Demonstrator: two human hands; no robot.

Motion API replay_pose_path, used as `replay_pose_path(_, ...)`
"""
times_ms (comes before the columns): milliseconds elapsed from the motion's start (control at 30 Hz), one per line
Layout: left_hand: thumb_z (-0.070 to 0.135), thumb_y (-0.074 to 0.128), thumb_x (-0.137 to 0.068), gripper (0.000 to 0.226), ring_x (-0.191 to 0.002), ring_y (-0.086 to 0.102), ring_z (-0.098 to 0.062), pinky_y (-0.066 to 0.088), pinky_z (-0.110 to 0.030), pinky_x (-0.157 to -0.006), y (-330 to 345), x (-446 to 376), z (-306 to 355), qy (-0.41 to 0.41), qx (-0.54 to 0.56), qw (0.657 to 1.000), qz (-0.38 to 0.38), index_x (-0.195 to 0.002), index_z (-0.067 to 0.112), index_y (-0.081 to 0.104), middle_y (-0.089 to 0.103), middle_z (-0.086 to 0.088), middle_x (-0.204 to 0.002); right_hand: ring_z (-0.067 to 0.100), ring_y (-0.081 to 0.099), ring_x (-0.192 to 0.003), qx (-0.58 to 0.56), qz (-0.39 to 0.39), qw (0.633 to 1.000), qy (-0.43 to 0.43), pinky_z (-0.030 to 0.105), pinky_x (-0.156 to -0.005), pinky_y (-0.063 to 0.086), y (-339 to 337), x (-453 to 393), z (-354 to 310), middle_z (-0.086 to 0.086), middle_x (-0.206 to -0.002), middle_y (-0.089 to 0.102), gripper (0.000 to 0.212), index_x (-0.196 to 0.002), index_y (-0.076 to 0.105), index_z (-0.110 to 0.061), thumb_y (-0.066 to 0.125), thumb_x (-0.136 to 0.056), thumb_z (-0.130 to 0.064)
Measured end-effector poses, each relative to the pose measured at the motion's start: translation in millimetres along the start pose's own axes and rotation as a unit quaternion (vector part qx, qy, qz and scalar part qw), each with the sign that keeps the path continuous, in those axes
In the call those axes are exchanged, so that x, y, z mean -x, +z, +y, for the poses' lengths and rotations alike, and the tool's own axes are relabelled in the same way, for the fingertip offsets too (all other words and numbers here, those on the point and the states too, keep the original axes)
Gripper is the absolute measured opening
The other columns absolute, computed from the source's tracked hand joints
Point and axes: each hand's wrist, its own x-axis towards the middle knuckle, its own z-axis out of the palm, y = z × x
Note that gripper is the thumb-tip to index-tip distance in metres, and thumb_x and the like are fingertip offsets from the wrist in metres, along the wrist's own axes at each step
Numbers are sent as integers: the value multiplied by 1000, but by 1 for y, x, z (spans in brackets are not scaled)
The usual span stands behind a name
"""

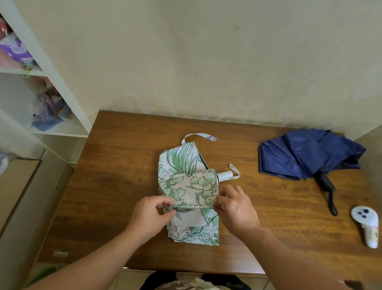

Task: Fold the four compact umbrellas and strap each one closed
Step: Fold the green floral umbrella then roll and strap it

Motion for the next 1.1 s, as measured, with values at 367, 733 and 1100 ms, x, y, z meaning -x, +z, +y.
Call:
replay_pose_path(367,22,76,-97,8,-90,64,-15,49,-26,-75,5,-8,10,-169,292,941,-1,-104,25,79,74,3,-108,23,51,-94,7,-6,1000,-13,39,-70,50,7,5,4,-9,-95,56,10,-85,79,-25,86,-80,-20)
replay_pose_path(733,15,74,-96,13,-102,68,-14,49,-23,-78,14,-9,-3,-146,189,971,-26,-98,28,77,74,5,-105,23,53,-95,13,-1,1000,-7,39,-71,52,10,11,10,-9,-94,59,7,-84,76,-22,83,-82,-21)
replay_pose_path(1100,22,78,-94,16,-98,67,-12,55,-33,-82,12,-12,-1,-109,126,986,-26,-99,37,77,71,7,-105,19,49,-91,24,7,1000,-3,37,-67,52,9,10,10,-10,-93,60,7,-81,75,-23,81,-84,-22)
